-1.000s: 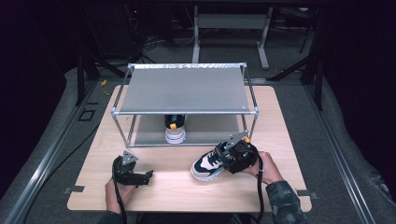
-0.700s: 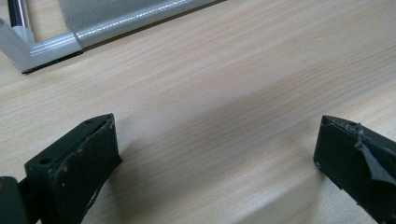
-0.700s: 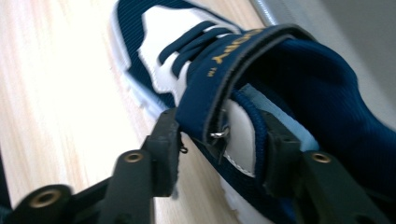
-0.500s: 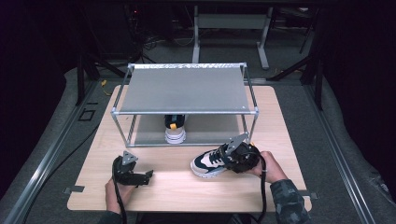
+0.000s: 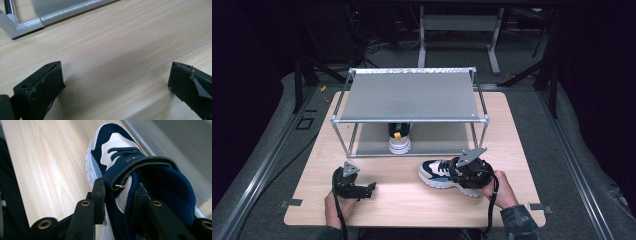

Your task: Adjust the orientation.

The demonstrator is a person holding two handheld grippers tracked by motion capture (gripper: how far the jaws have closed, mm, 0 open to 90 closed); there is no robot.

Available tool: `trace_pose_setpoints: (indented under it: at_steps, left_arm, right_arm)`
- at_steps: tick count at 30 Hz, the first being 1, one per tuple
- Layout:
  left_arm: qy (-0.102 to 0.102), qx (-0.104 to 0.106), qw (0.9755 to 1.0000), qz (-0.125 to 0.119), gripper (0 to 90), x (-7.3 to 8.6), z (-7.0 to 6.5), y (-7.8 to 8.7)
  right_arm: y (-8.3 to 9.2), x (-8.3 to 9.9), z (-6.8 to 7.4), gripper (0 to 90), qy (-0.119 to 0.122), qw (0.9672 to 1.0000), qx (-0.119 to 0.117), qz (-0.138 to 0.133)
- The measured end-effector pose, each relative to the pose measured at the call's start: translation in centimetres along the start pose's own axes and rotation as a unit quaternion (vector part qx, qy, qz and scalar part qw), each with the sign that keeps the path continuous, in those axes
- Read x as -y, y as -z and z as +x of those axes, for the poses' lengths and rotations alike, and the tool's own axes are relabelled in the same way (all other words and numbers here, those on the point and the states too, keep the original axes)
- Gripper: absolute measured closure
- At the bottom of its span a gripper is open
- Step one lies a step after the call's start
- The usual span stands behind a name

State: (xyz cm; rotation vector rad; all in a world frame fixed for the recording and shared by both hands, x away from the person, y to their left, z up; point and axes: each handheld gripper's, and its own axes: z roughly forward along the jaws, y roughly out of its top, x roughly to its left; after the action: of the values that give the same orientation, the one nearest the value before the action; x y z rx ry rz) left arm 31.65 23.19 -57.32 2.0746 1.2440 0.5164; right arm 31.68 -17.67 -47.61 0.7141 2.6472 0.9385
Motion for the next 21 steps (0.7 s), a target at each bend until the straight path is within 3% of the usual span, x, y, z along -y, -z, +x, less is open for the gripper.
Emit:
trace_pose_setpoints:
  at_steps: [1, 2, 3, 5, 7, 8, 11, 13, 14, 15, 16, 19, 20, 21]
  left_arm:
    - [0.000, 0.000, 1.0000, 0.000, 0.0, 0.0, 0.0, 0.0]
    - [0.000, 0.000, 1.0000, 0.000, 0.0, 0.0, 0.0, 0.0]
    - [0.000, 0.000, 1.0000, 0.000, 0.0, 0.0, 0.0, 0.0]
    - [0.000, 0.000, 1.0000, 0.000, 0.0, 0.0, 0.0, 0.0]
    - [0.000, 0.000, 1.0000, 0.000, 0.0, 0.0, 0.0, 0.0]
    - [0.000, 0.000, 1.0000, 0.000, 0.0, 0.0, 0.0, 0.0]
    - [0.000, 0.000, 1.0000, 0.000, 0.0, 0.0, 0.0, 0.0]
    - [0.000, 0.000, 1.0000, 0.000, 0.0, 0.0, 0.0, 0.0]
    - [0.000, -0.001, 1.0000, 0.000, 0.0, 0.0, 0.0, 0.0]
    - [0.000, -0.001, 1.0000, 0.000, 0.0, 0.0, 0.0, 0.0]
    - [0.000, -0.001, 1.0000, 0.000, 0.0, 0.0, 0.0, 0.0]
    - [0.001, -0.002, 1.0000, 0.000, 0.0, 0.0, 0.0, 0.0]
    - [0.001, -0.002, 1.0000, 0.000, 0.0, 0.0, 0.0, 0.0]
    - [0.001, -0.002, 1.0000, 0.001, 0.0, 0.0, 0.0, 0.0]
  right_arm:
    - [0.0, 0.0, 0.0, 70.9, 0.000, 1.0000, 0.000, 0.000]
    - [0.4, 0.0, 0.4, 71.0, -0.020, 0.9995, 0.023, -0.005]
    - [0.4, 0.0, 0.4, 71.0, -0.020, 0.9995, 0.023, -0.005]
    - [0.6, 0.1, 1.0, 71.1, -0.042, 0.9976, 0.055, -0.009]
    - [0.6, 0.1, 1.3, 71.1, -0.051, 0.9966, 0.064, -0.010]
    - [0.4, 0.1, 1.7, 71.1, -0.063, 0.9942, 0.087, -0.004]
    - [-0.1, 0.3, 1.9, 70.9, -0.082, 0.9922, 0.093, -0.015]
    - [-0.6, 0.5, 2.4, 70.9, -0.099, 0.9883, 0.114, -0.017]
    - [-1.0, 0.6, 3.0, 70.8, -0.100, 0.9841, 0.147, 0.003]
    - [-1.4, 0.8, 3.0, 70.5, -0.099, 0.9874, 0.123, -0.012]
    - [-1.5, 0.8, 3.3, 70.1, -0.096, 0.9849, 0.144, 0.009]
    - [-2.2, 1.0, 3.6, 68.9, -0.090, 0.9877, 0.128, -0.005]
    - [-2.1, 0.9, 3.8, 67.9, -0.084, 0.9845, 0.153, 0.016]
    - [-2.1, 0.9, 3.8, 67.9, -0.084, 0.9845, 0.153, 0.016]
